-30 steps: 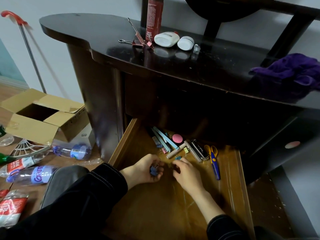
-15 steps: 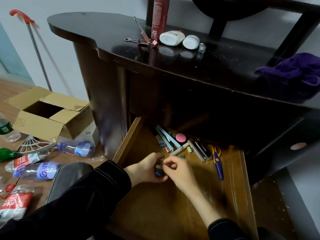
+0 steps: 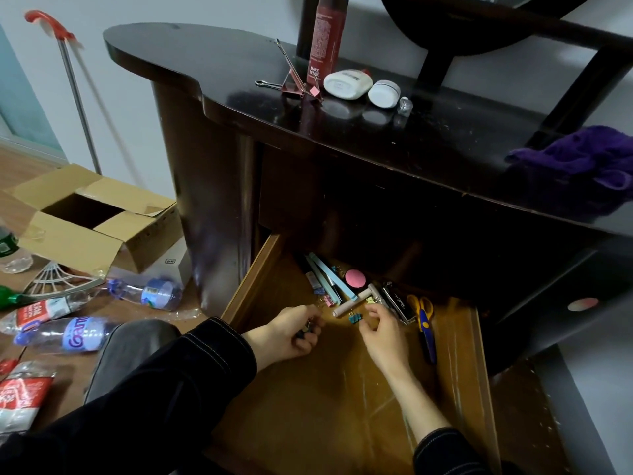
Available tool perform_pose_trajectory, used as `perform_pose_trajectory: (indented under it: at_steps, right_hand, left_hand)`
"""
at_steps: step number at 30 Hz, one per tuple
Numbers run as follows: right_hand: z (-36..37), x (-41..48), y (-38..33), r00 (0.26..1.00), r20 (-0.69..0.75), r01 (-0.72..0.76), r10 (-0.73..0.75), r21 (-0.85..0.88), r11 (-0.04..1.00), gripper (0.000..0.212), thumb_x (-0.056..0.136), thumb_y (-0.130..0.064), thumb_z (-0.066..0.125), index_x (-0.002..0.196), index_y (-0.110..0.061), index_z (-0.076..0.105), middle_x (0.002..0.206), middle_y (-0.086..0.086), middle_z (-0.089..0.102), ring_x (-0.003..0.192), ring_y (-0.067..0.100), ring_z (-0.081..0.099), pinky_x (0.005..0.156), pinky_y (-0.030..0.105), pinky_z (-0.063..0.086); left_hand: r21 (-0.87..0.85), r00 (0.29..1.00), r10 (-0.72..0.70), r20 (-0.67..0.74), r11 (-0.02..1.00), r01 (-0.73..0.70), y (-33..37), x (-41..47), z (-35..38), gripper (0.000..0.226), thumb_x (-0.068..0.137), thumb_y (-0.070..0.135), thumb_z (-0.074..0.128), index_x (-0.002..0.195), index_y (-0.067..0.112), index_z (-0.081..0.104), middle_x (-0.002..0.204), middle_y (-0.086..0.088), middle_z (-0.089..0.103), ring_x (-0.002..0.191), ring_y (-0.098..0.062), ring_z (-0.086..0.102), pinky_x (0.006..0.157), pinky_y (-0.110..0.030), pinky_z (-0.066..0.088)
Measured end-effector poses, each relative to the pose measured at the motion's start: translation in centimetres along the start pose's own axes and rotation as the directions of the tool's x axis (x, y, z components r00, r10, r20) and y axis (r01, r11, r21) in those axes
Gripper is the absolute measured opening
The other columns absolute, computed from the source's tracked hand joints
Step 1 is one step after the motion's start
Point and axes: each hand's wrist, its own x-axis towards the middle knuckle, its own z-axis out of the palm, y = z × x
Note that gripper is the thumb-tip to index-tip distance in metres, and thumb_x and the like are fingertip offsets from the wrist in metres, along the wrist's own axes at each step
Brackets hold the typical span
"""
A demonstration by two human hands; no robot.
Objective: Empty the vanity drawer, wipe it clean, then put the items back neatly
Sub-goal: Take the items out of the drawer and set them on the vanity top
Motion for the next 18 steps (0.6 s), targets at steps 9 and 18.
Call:
perform_pose_trajectory:
  at_steps: [9, 18]
  right_hand:
    - [1.6, 1.0, 0.1, 0.99, 0.086, 0.127, -0.109, -0.246, 0.961, 0.019, 0.099, -0.024, 0.063, 0.118, -0.023, 0.062, 0.122, -0.004, 0.059, 0.098, 0.01, 0.063, 0.076, 0.024, 0.055]
    - [1.2, 0.6, 0.7, 0.994, 0.101, 0.054, -0.036, -0.184, 0.981, 0.014, 0.097, -0.026, 0.066, 0.106, -0.029, 0.056, 0.088, -0.011, 0.062, 0.071, -0.001, 0.059, 0.054, 0.014, 0.039]
  left_hand:
    - [0.025, 0.997, 0.068, -0.036, 0.997, -0.067, 0.2, 0.2, 0.0, 0.024, 0.099, 0.025, 0.054, 0.082, 0.009, 0.051, 0.069, -0.004, 0.046, 0.046, -0.01, 0.034, 0.035, -0.017, 0.022]
    - [0.058, 0.992, 0.111, -0.051, 0.992, -0.108, 0.2, 0.3, -0.5, 0.031, 0.097, 0.029, 0.06, 0.073, 0.012, 0.049, 0.064, -0.003, 0.047, 0.044, -0.011, 0.034, 0.035, -0.018, 0.023]
